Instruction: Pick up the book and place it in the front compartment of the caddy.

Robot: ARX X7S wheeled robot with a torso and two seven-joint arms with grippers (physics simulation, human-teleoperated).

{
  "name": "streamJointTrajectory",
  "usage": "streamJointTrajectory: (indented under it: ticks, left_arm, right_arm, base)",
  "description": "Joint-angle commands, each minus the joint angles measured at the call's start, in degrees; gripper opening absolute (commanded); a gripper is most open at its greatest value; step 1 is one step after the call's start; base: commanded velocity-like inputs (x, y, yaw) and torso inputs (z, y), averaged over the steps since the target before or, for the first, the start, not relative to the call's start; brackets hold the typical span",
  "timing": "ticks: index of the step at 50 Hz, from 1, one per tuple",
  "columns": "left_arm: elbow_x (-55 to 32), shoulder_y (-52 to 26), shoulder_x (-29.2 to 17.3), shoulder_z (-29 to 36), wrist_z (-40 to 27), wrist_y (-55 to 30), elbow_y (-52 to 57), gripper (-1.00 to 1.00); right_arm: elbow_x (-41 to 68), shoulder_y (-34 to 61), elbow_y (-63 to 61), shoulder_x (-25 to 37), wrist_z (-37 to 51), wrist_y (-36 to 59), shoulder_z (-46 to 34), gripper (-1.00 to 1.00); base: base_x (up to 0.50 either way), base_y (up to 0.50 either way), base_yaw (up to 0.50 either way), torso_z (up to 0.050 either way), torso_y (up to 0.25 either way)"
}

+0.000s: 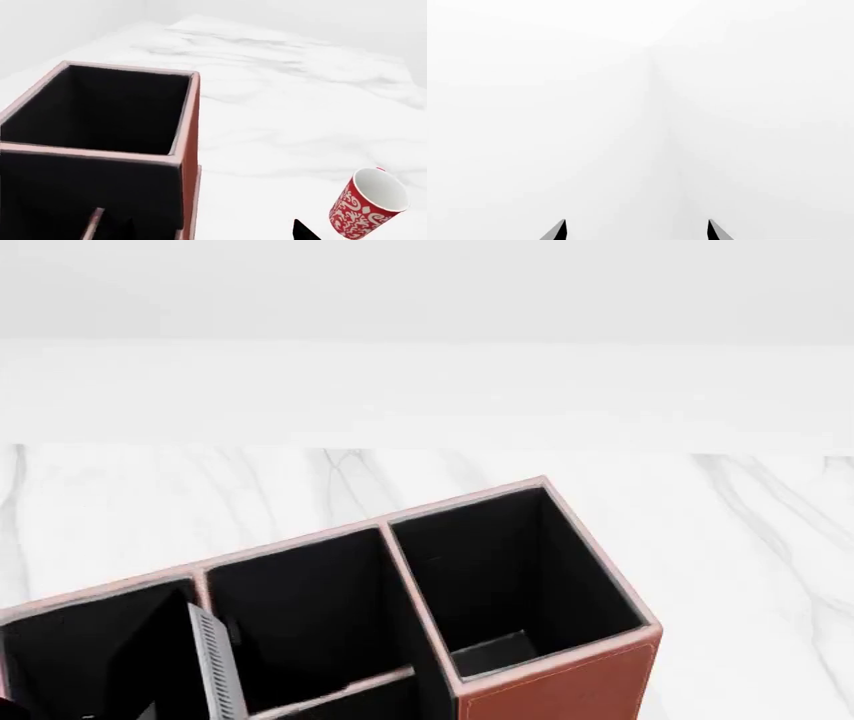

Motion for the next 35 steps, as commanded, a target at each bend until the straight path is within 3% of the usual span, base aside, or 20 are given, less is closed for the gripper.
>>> streamJointTrajectory:
  ticks: [1, 10, 35]
  left_arm:
    - [-3.34, 2.14, 1.39, -1.62, 0.72, 0.16, -4.15, 1.0]
    - [-3.24, 2.32, 2.34, -1.31, -0.26, -0.09, -5.95, 1.0]
    - [5.98, 4.21, 0.1, 7.63, 2.08, 4.4, -6.17, 1.0]
  right_arm:
    - [-0.3, 0.17, -0.29, 0.58, 0.51, 0.64, -0.39, 1.0]
    - [-0.23, 0.52, -0.31, 1.15, 0.86, 1.13, -0.45, 1.0]
    - [-0.33, 0.65, 0.23, 1.84, 1.61, 0.86, -0.95, 1.0]
  base:
    - [0.0, 0.0, 0.0, 0.0, 0.0]
    - [0.0, 0.0, 0.0, 0.0, 0.0]
    - [0.0, 0.0, 0.0, 0.0, 0.0]
